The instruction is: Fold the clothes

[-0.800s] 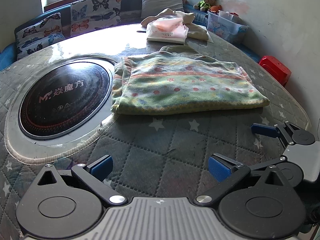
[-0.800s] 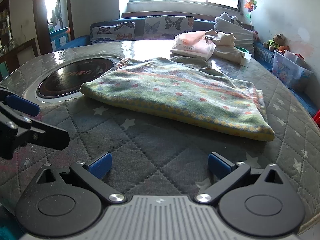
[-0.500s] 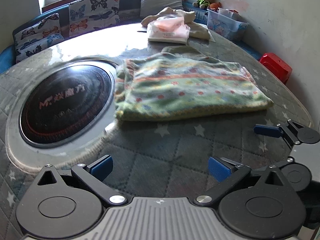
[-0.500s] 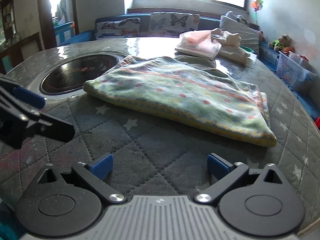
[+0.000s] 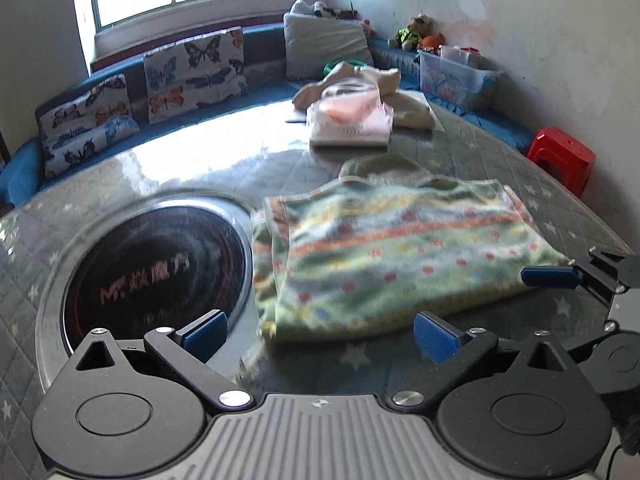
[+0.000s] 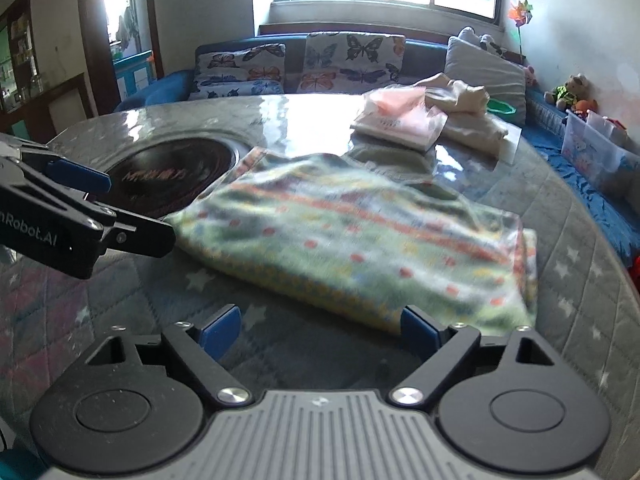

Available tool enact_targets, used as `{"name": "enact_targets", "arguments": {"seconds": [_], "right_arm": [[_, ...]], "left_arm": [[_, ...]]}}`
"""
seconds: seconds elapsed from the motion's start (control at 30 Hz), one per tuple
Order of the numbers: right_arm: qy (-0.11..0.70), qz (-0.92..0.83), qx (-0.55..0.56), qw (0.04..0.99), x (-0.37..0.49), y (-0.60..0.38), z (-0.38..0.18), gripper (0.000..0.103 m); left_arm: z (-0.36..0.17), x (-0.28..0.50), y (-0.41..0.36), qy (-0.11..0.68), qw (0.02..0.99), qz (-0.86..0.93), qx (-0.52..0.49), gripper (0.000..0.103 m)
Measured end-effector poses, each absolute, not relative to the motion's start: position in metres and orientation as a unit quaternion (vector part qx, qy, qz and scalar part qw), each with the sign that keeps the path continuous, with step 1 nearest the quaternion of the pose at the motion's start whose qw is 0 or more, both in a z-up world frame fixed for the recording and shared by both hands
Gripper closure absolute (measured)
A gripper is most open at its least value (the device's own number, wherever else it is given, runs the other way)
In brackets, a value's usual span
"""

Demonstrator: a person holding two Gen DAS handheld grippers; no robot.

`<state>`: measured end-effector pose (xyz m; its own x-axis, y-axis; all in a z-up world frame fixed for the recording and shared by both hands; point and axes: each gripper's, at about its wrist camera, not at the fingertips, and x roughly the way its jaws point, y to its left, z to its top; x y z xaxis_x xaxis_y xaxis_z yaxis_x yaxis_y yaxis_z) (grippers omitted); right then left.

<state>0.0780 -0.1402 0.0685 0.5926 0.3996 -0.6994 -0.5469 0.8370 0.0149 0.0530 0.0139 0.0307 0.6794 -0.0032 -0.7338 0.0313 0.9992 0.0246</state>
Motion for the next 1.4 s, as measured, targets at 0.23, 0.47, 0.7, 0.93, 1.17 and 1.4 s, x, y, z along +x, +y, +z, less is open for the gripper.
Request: {"name": "enact_targets", "arguments": {"seconds": [0.23, 0.47, 0.7, 0.93, 1.17, 1.4], "right_arm": [[0.354, 0.258, -0.094, 0.894, 0.122, -0.143, 0.089, 0.030], [0.358, 0.252, -0.085, 0.895, 0.172, -0.141, 0.098, 0.042], [0.392, 0.223, -0.071, 0.890, 0.250, -0.129, 0.075, 0.049], [0.420, 0.203, -0.052, 0.883, 0.303, -0.110, 0.048, 0.063], [0.377, 0.222, -0.046, 0.898, 0.285, -0.112, 0.069, 0.096], [0.228, 0.270, -0.028, 0.935, 0.213, -0.129, 0.178, 0.097]], "left_arm": [[0.045, 0.080, 0.024, 0.377, 0.926, -0.009, 0.015, 0.021], [0.050, 0.103, 0.034, 0.371, 0.929, -0.009, 0.018, 0.036], [0.044, 0.114, 0.054, 0.380, 0.925, 0.005, 0.004, 0.036], [0.036, 0.115, 0.075, 0.395, 0.919, 0.022, -0.002, 0.035], [0.037, 0.110, 0.087, 0.395, 0.918, 0.033, -0.014, 0.035], [0.049, 0.096, 0.091, 0.378, 0.925, 0.034, -0.021, 0.034]]}}
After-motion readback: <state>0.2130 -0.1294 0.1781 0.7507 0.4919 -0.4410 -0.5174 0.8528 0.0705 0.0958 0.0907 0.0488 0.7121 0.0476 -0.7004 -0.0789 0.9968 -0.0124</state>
